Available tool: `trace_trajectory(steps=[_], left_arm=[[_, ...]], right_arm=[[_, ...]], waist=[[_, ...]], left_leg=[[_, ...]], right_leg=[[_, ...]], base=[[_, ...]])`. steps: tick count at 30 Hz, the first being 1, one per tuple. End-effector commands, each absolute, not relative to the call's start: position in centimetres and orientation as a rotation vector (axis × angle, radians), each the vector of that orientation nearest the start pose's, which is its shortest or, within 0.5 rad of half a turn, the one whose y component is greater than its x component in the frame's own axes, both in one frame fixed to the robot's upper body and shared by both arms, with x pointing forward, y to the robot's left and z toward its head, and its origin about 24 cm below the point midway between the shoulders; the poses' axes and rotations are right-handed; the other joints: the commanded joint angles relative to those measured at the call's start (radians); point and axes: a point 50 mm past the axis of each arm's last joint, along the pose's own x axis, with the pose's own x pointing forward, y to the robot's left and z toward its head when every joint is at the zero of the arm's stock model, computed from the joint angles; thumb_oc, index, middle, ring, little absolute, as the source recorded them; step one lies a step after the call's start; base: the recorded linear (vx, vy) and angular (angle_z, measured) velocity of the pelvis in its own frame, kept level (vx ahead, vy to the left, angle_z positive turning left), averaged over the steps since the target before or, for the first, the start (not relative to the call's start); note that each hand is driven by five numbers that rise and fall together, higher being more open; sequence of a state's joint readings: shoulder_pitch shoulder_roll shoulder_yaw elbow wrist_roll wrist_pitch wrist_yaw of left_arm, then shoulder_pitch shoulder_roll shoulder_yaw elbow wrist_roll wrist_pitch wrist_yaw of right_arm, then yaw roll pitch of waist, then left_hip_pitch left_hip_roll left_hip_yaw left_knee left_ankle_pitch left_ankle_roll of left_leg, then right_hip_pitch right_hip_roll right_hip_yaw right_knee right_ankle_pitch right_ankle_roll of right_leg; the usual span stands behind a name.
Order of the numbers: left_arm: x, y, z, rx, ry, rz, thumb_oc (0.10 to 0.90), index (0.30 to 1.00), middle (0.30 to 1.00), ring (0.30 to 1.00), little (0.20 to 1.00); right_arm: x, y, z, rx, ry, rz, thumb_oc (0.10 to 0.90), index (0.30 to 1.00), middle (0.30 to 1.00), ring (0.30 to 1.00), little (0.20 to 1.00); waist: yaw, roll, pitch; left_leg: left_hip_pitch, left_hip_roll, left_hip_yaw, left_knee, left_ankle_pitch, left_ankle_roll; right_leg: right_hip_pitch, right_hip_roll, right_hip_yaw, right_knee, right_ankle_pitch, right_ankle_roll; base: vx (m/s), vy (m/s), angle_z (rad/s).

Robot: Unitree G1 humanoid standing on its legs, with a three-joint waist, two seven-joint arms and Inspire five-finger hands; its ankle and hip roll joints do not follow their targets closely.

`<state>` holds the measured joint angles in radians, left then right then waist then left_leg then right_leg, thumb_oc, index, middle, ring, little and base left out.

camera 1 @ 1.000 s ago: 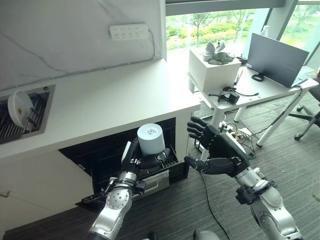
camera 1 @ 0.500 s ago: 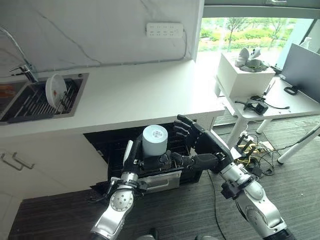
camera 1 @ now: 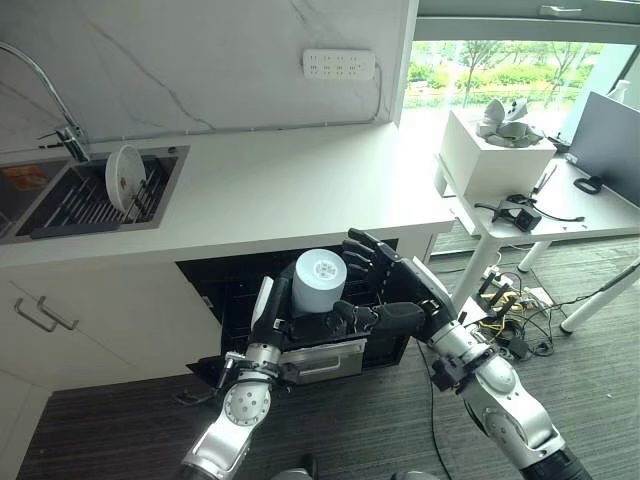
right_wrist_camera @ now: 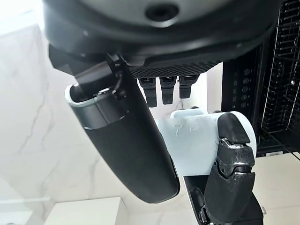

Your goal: Place the dishes in the dishwasher.

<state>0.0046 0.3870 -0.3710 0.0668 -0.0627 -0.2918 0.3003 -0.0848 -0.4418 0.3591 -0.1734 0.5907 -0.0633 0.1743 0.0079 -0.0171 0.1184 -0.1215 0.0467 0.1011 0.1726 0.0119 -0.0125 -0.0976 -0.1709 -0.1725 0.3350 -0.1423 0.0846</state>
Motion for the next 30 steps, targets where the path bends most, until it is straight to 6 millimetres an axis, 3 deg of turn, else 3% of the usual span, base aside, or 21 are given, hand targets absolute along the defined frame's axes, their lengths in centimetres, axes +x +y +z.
trace_trajectory(steps=[1, 18, 30], left_arm=[[25.3, 13.0, 11.1, 0.221, -0.586, -0.152, 0.400, 0.300, 0.300, 0.300, 0.300], [25.7, 11.9, 11.4, 0.249, -0.625, -0.173, 0.400, 0.300, 0.300, 0.300, 0.300], [25.8, 10.9, 11.0, 0.205, -0.611, -0.191, 0.400, 0.300, 0.300, 0.300, 0.300]], right_arm=[[26.0, -11.4, 13.2, 0.174, -0.346, 0.636, 0.800, 0.900, 0.900, 0.900, 0.900], [26.8, -8.7, 12.8, 0.189, -0.256, 0.747, 0.800, 0.900, 0.900, 0.900, 0.900], [27.4, -7.0, 13.9, 0.225, -0.270, 0.762, 0.800, 0.900, 0.900, 0.900, 0.900]], waist=[[0.022, -0.014, -0.014], [0.047, -0.020, -0.009], [0.060, -0.023, -0.003]], left_leg=[[0.040, 0.028, -0.039, 0.127, -0.279, -0.021], [0.044, 0.025, -0.051, 0.127, -0.275, -0.023], [0.047, 0.022, -0.055, 0.127, -0.278, -0.023]], right_leg=[[0.036, -0.049, 0.024, -0.035, -0.057, 0.092], [0.050, -0.051, 0.012, -0.035, -0.061, 0.089], [0.055, -0.054, 0.007, -0.035, -0.063, 0.089]], base=[[0.00, 0.000, 0.00], [0.00, -0.002, 0.04], [0.00, 0.000, 0.00]])
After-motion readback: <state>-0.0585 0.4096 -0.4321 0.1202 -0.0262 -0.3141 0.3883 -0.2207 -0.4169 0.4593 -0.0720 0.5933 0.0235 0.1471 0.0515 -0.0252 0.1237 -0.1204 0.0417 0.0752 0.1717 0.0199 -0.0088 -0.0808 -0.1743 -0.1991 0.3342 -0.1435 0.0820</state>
